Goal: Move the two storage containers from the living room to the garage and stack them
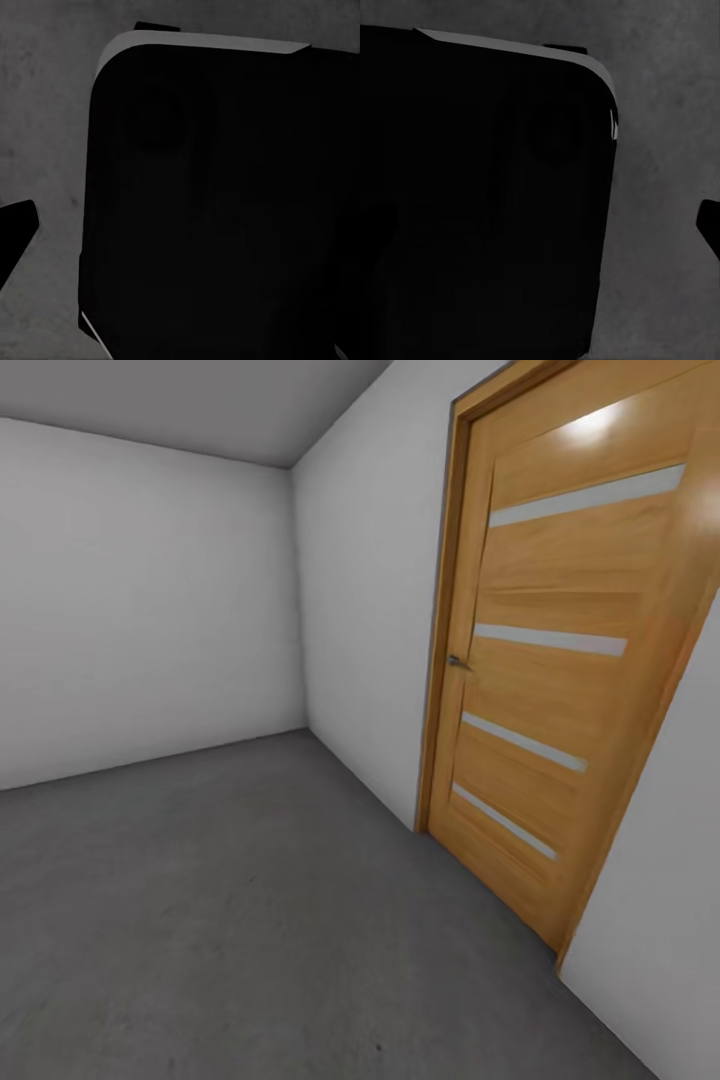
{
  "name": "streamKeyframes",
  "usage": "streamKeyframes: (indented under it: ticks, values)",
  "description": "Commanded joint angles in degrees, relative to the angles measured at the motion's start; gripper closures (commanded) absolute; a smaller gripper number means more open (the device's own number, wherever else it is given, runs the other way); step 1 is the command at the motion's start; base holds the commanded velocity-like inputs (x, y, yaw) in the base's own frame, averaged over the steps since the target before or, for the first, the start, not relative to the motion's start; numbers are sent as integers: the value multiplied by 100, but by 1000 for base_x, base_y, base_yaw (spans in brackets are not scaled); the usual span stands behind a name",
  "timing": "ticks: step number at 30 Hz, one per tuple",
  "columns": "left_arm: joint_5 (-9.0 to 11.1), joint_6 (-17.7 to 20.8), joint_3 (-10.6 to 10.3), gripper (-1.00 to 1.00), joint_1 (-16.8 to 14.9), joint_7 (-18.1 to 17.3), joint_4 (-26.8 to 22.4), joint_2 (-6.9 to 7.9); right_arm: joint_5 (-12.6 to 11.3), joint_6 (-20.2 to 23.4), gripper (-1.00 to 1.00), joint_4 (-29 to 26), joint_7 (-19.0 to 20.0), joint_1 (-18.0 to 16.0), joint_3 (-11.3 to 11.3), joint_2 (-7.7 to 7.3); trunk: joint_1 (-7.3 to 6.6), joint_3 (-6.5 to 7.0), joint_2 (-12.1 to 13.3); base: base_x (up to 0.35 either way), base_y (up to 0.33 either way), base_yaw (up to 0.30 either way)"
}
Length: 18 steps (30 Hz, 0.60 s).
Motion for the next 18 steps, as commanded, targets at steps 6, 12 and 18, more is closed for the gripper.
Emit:
streamKeyframes:
  ticks: [6, 12, 18]
  values:
    - [39, -11, 30, -100, -1, 3, 0, -3, 20, -31, -100, 2, -7, -1, 20, -2, 3, -4, -2, 301, 223, 0]
    - [38, -11, 30, -100, -1, 3, 3, -3, 18, -33, -100, 2, -2, -1, 15, 4, 3, -4, -2, 300, 226, -37]
    - [35, -11, 31, -100, -1, 3, 0, -3, 13, -33, -100, 2, -1, -1, 13, 16, 3, -4, -2, 299, 228, -224]
